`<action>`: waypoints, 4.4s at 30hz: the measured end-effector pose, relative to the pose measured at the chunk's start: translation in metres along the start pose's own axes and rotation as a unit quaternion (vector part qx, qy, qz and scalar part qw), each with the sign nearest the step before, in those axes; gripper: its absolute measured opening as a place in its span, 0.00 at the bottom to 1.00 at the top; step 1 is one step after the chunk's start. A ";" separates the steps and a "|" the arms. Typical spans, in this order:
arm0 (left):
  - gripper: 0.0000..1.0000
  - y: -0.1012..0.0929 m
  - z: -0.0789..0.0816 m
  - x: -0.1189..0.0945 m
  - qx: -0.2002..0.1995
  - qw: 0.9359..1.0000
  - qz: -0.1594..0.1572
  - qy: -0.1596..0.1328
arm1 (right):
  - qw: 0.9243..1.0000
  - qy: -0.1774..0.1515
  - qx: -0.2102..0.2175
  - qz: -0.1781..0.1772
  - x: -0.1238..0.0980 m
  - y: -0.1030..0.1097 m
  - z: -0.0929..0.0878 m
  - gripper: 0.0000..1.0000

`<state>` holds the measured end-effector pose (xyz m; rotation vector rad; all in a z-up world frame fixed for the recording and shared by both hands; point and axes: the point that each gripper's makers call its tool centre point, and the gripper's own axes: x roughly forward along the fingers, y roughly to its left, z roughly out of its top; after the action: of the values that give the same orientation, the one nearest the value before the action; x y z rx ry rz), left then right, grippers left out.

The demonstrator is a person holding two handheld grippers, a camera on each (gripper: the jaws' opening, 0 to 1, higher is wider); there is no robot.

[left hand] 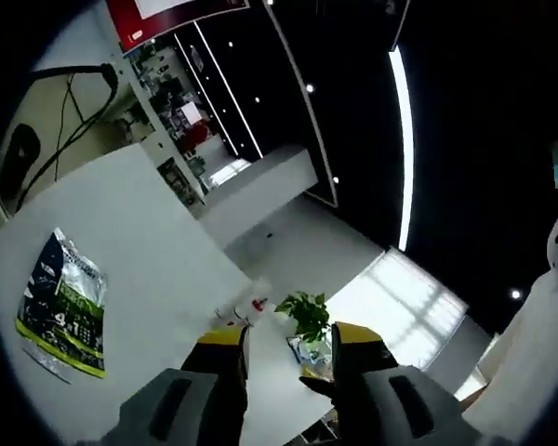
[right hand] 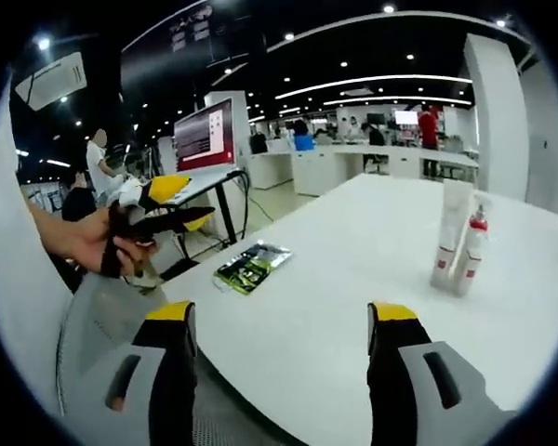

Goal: Arrange the skincare products in the storage area until every visible bottle or jar stands upright without overlapping.

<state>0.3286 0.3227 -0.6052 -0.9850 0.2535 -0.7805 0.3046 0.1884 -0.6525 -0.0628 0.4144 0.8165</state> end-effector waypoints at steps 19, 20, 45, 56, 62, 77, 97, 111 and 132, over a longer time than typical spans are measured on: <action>0.30 -0.013 -0.041 0.013 0.047 0.993 -0.016 0.105 | 1.000 0.010 0.005 -0.001 -0.010 0.000 -0.008 0.92; 0.35 -0.007 -0.040 0.013 0.046 0.993 0.000 0.105 | 1.000 0.011 -0.002 -0.003 -0.010 0.000 -0.010 0.91; 0.98 0.120 0.032 0.016 0.268 0.900 0.309 0.150 | 0.996 0.015 -0.090 -0.022 -0.002 -0.001 -0.020 0.81; 1.00 0.181 0.034 -0.006 0.266 0.839 0.435 0.189 | 0.988 0.035 -0.145 -0.049 -0.004 -0.013 -0.032 0.79; 1.00 0.200 0.019 -0.009 0.262 0.816 0.460 0.231 | 0.985 0.043 -0.156 -0.054 -0.005 -0.014 -0.034 0.76; 1.00 0.227 0.002 -0.022 0.275 0.767 0.500 0.293 | 0.984 0.045 -0.165 -0.046 -0.005 -0.010 -0.035 0.73; 1.00 0.232 -0.005 -0.030 0.261 0.766 0.510 0.290 | 0.982 0.063 -0.178 -0.019 -0.002 0.000 -0.044 0.70; 1.00 0.239 -0.002 -0.033 0.245 0.768 0.523 0.278 | 0.983 0.071 -0.168 0.001 -0.001 0.006 -0.048 0.68; 0.80 0.250 -0.002 -0.028 0.230 0.780 0.515 0.273 | 0.981 0.086 -0.175 0.009 0.000 0.008 -0.055 0.63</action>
<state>0.4263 0.4191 -0.8166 -0.0293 0.9639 -0.0496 0.2805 0.1821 -0.7018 -0.4589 0.4299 0.8982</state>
